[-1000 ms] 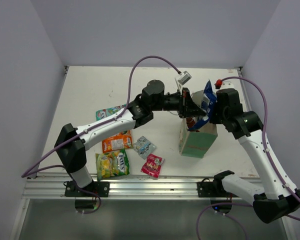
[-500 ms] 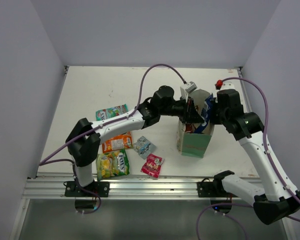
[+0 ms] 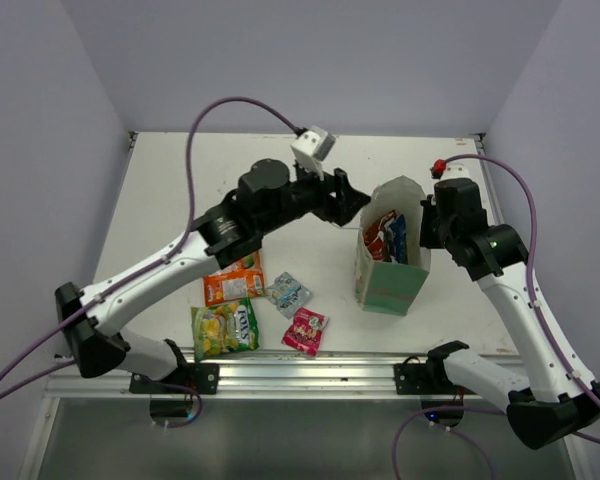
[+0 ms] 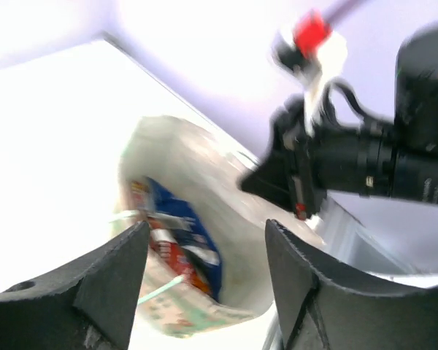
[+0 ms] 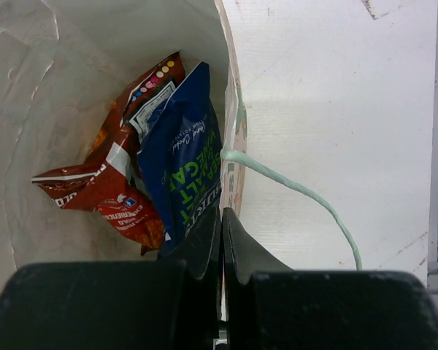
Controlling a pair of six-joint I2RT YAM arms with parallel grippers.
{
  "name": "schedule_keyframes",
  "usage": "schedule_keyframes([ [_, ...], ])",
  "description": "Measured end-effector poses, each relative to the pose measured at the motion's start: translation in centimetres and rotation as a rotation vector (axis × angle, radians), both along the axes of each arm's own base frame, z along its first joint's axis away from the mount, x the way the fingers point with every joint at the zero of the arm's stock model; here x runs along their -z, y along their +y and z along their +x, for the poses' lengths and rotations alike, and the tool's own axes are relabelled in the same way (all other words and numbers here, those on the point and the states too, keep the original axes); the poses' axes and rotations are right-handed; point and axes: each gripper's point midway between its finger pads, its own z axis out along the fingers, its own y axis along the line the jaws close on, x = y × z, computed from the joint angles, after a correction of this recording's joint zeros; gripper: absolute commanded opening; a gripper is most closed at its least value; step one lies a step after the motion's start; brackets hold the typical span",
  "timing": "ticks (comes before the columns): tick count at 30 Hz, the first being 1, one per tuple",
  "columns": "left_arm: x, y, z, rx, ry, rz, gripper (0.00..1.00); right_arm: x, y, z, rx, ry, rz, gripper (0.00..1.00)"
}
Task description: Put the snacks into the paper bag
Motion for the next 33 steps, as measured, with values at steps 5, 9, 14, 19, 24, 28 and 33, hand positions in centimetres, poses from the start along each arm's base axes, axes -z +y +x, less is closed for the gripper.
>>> schedule_keyframes([
  [5, -0.9, 9.7, 3.4, -0.353, -0.059, 0.041, 0.75, 0.0, 0.0, 0.0, 0.000, 0.000, 0.000, 0.00],
  [9, 11.7, 19.8, 10.5, -0.678, 0.109, 0.288, 0.99, 0.0, 0.0, 0.0, 0.000, 0.000, 0.001, 0.00],
  [14, 30.9, 28.7, 8.0, -0.794, 0.498, 0.746, 1.00, 0.0, 0.0, 0.0, 0.000, -0.001, 0.001, 0.00],
  [19, 32.8, 29.9, 6.5, -0.810, 0.525, 0.797, 1.00, 0.0, 0.0, 0.0, 0.001, -0.001, 0.003, 0.00],
  [24, 32.6, 30.3, 8.0, -0.852, 0.482, 0.766, 1.00, 0.0, 0.1, 0.0, -0.001, -0.001, 0.006, 0.00],
  [28, 32.7, 30.6, 8.3, -0.868, 0.461, 0.763, 1.00, 0.0, 0.2, -0.1, -0.006, 0.000, 0.011, 0.00],
  [33, 33.8, 31.0, 9.1, -0.875, 0.439, 0.781, 1.00, -0.1, 0.4, -0.3, -0.019, -0.002, 0.025, 0.00],
])
